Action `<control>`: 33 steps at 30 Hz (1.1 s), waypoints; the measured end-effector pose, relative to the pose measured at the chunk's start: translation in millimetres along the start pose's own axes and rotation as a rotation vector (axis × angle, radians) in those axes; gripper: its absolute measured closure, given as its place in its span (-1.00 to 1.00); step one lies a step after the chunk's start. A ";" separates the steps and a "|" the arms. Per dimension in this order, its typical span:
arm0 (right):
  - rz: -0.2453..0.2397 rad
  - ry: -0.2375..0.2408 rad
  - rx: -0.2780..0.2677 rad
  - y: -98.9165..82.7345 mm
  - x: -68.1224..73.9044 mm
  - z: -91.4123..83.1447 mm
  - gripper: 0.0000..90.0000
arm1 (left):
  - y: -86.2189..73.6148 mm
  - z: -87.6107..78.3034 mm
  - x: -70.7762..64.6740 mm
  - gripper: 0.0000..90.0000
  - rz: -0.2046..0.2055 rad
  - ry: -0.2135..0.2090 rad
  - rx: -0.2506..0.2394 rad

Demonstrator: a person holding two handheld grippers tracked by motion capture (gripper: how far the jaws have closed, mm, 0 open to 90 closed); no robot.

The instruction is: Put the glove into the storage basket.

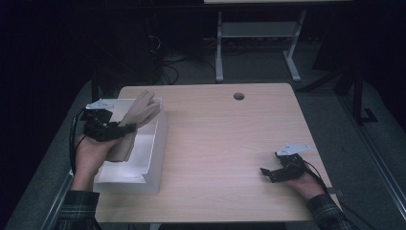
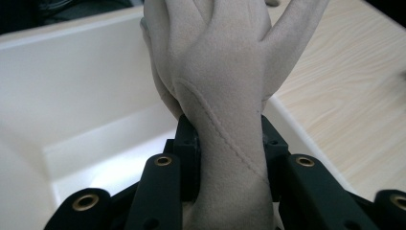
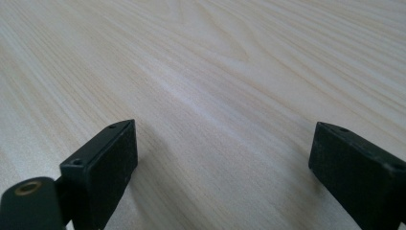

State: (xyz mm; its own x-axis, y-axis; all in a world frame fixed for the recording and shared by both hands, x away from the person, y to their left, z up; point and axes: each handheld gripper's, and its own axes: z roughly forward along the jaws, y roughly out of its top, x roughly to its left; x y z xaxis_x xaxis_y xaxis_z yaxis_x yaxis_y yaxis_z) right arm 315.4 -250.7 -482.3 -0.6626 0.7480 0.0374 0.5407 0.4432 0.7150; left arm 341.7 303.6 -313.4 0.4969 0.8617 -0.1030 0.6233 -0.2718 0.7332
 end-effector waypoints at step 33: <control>-0.005 0.002 -0.001 -0.1 0.3 0.2 -0.81 | -64.1 77.2 34.7 0.34 -0.059 0.075 0.179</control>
State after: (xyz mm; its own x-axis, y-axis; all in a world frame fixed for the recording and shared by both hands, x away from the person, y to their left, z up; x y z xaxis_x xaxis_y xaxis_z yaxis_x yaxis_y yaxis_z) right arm 315.2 -250.4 -482.5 -0.6661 0.7450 0.0349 0.5368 0.4464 0.7160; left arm 365.7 317.8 -415.9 0.4140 0.9062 -0.0867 0.7505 -0.2859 0.5958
